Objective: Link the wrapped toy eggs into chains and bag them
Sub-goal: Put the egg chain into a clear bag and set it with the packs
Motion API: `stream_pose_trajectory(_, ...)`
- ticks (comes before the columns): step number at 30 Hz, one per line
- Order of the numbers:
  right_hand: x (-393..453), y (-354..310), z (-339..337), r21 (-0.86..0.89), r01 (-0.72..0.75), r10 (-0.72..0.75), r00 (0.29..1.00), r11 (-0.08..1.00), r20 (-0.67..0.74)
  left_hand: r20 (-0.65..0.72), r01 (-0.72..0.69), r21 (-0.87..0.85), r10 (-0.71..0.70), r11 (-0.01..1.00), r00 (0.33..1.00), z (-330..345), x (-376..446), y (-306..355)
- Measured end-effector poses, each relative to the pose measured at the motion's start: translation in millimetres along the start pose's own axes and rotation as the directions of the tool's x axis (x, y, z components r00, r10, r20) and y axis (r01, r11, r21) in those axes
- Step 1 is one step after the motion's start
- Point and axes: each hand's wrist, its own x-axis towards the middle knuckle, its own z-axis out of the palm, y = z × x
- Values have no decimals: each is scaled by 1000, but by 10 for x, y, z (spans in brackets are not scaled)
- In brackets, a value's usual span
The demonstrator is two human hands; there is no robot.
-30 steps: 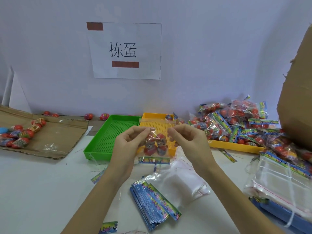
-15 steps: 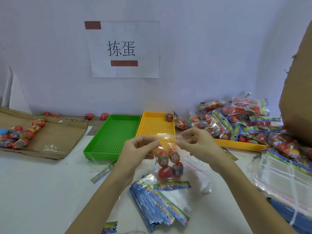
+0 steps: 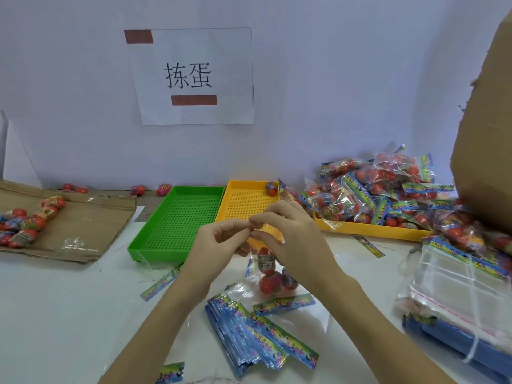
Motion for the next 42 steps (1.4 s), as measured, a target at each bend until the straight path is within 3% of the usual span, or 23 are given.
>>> stream_pose_trajectory(6,-7,48,31,-47,93,-96,993,995,-69,80,-99,194,85,976,993,4,-10,-4)
stream_pose_trajectory(18,-52,155,87,-13,137,-137,990,990,-13,39,-21,102,17,995,999,2,-5,-34)
stream_pose_trajectory(29,-64,156,155,-141,210,-226,968,968,-109,68,43,8,-43,999,997,23,-28,-14)
stream_pose_trajectory(42,-88,163,131,47,-39,41,998,998,-39,-17,4,141,-2,990,1000,69,-32,-14)
